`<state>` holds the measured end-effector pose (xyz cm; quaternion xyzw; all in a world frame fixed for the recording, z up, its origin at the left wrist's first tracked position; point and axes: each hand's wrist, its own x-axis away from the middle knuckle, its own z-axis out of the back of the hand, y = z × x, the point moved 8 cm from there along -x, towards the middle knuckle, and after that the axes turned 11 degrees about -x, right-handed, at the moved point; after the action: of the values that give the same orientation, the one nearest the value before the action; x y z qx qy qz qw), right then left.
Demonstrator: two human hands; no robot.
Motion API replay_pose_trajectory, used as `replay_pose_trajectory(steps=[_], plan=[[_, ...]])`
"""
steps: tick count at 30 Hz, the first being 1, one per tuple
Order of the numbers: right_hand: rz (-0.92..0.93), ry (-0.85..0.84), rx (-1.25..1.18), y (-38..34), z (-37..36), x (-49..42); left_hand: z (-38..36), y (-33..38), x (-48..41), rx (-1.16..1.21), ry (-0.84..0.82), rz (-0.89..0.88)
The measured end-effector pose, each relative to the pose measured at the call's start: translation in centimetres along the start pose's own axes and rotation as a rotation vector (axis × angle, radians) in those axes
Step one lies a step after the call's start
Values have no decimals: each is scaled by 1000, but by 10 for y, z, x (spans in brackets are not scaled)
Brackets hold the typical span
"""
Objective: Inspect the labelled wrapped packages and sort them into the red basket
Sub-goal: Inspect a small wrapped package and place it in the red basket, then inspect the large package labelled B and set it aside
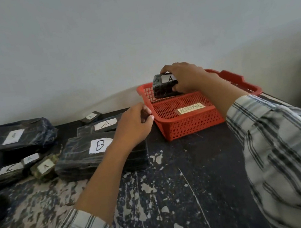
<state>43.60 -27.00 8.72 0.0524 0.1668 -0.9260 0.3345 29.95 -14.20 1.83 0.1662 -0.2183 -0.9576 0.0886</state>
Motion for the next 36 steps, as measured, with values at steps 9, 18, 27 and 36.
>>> replay_pose_trajectory(steps=[9,18,27,36], plan=[[41,-264,112,15,-72,-61,-9,-21,-35,134,16,105],[40,-223,176,17,-92,-85,-16,-27,-47,159,-14,70],[4,-200,103,19,-94,-84,-15,-26,-46,155,-20,65],[-34,-89,109,0,-67,-71,-9,-30,-38,125,-28,109]])
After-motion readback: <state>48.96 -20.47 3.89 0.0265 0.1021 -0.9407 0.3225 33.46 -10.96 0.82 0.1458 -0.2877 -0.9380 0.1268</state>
